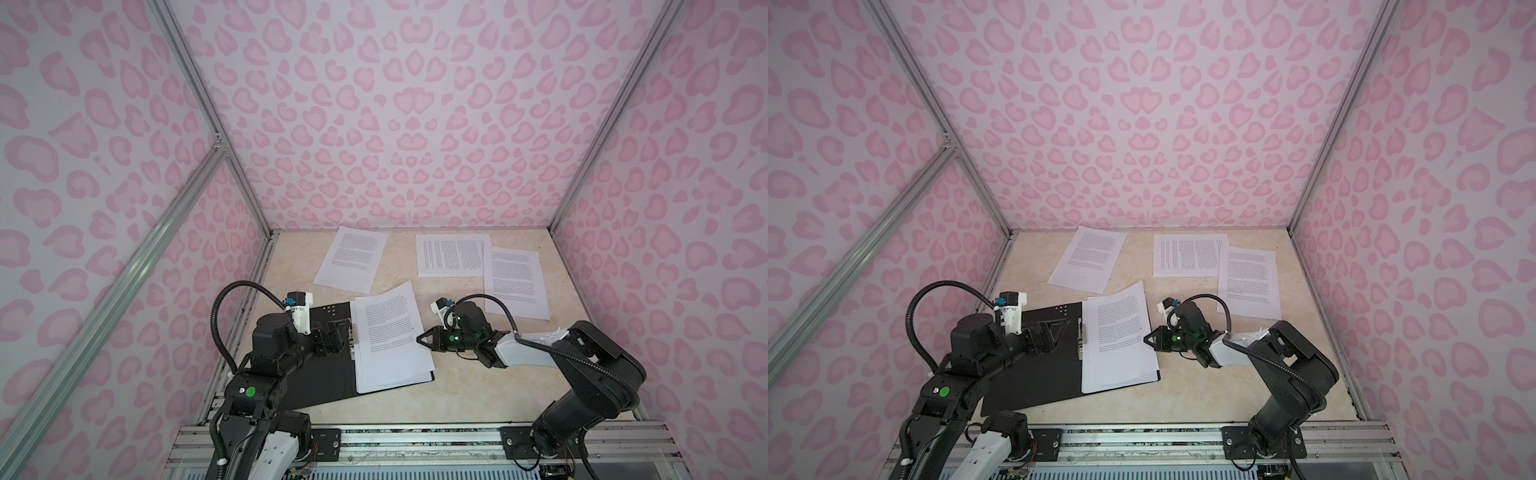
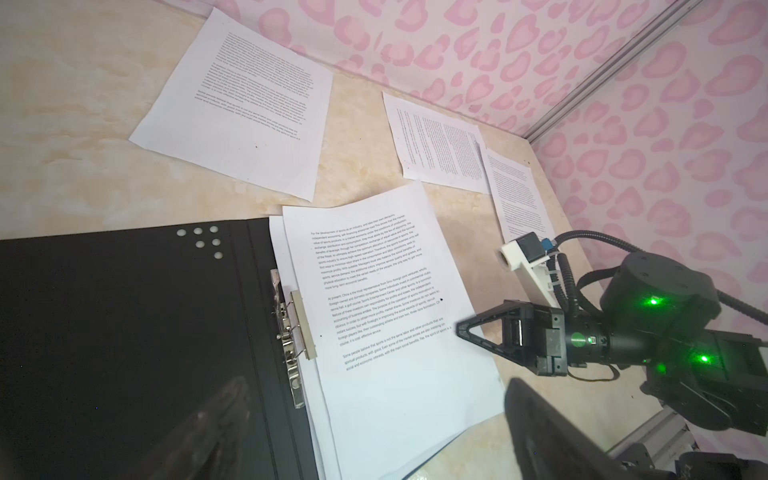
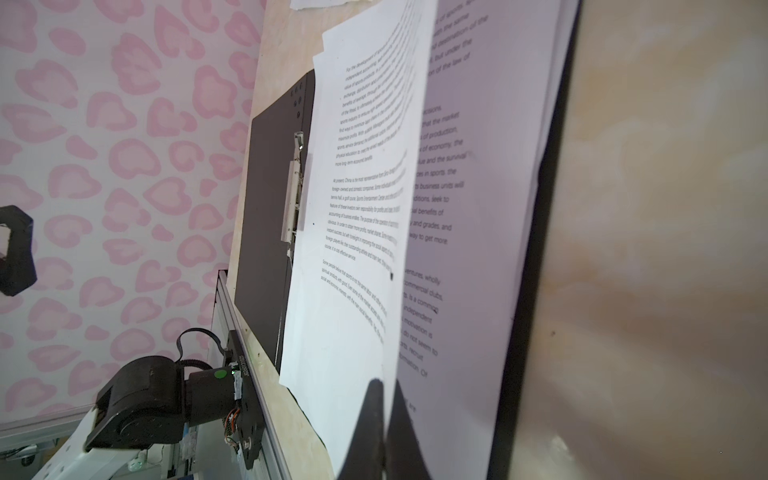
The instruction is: Put the files into the folder
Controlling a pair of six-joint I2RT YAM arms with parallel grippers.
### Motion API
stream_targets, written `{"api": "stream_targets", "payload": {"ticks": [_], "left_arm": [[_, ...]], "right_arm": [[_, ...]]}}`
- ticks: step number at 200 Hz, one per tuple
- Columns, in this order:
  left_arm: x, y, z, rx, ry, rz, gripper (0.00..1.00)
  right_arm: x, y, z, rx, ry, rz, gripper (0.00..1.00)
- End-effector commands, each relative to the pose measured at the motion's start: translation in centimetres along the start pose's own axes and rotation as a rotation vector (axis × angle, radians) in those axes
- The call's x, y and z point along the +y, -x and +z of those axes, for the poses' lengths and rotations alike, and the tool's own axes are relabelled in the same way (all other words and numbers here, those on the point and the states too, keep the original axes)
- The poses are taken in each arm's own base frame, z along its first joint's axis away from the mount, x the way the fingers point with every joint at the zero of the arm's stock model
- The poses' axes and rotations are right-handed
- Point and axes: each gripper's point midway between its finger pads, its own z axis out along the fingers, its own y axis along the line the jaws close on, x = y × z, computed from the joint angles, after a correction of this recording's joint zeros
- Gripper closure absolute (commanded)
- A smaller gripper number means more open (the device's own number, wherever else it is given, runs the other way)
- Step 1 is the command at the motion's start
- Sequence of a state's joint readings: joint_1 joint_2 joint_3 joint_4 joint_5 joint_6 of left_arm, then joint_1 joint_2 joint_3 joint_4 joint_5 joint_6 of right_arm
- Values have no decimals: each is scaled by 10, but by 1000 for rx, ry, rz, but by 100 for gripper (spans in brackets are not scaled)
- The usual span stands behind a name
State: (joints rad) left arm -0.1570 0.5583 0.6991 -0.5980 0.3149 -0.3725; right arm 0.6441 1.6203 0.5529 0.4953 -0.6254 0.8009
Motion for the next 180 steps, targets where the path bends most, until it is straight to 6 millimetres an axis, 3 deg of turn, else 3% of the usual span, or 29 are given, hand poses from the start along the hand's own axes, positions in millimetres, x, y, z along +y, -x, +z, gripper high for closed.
{"api": "stream_targets", "payload": {"ticks": [1, 126, 180], "left_arm": [[6, -3, 5, 25, 29, -3, 3], [12, -6, 10, 53, 53, -16, 3], [12, -7, 11, 56, 56, -18, 3]], "right_arm": [[11, 7, -2, -44, 52, 10, 100], [40, -9, 2, -8, 109, -36, 100], [43, -11, 1, -5, 104, -49, 100]]}}
